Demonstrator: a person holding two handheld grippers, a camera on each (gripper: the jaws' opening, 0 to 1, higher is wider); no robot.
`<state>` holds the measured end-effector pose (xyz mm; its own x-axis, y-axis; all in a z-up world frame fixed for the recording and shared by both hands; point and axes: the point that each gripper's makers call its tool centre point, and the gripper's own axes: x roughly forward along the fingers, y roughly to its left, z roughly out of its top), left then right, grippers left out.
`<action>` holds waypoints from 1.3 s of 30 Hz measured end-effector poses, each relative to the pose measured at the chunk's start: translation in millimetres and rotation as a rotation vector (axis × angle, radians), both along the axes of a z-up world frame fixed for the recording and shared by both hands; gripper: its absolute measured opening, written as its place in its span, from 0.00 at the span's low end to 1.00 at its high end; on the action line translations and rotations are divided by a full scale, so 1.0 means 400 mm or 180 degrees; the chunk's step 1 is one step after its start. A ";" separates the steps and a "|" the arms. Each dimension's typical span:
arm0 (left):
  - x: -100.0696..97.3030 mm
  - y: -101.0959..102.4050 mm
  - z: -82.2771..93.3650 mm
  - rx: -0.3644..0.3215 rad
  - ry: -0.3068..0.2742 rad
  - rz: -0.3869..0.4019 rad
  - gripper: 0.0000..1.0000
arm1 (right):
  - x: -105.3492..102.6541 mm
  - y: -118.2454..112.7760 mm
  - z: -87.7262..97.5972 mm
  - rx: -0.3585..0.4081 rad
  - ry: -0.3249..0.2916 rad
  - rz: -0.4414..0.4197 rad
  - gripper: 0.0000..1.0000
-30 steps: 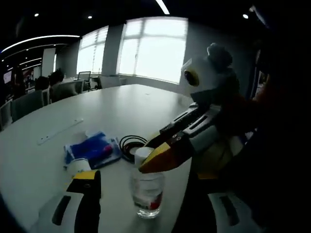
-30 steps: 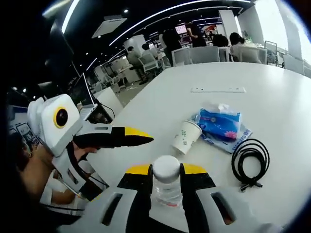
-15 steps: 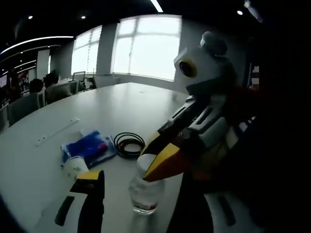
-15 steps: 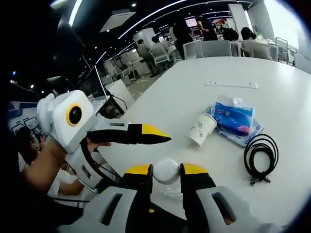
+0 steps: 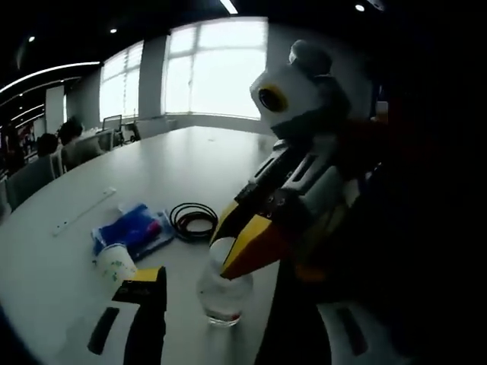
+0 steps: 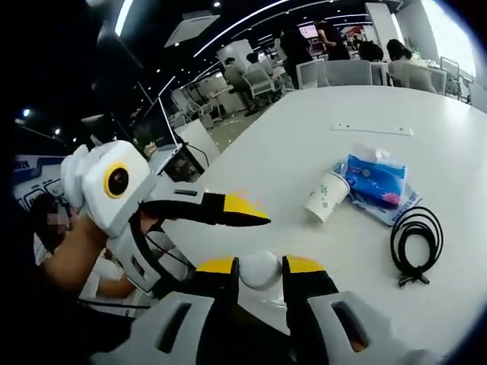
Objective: Arrange the tabletop items into an orderly group along one side of the table until the central work area is clear of visible clutter.
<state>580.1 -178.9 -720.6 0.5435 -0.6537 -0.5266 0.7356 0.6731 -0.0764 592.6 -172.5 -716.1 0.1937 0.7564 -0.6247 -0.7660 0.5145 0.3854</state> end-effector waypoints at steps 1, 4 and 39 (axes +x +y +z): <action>-0.001 -0.003 0.000 -0.0004 0.0006 -0.0011 0.63 | -0.001 -0.002 0.000 -0.0006 0.0014 0.0003 0.18; -0.001 -0.011 0.000 -0.0030 0.0010 -0.0045 0.62 | -0.001 -0.003 0.001 0.0015 0.0048 -0.0018 0.18; 0.029 -0.048 0.014 -0.0073 -0.0016 -0.0284 0.30 | 0.221 -0.206 0.053 -0.0126 -0.1161 -0.0456 0.56</action>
<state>591.8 -198.3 -715.0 0.4851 -0.7114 -0.5085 0.7930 0.6030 -0.0872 680.9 -254.7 -695.1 0.5102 0.6823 -0.5236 -0.7684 0.6351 0.0789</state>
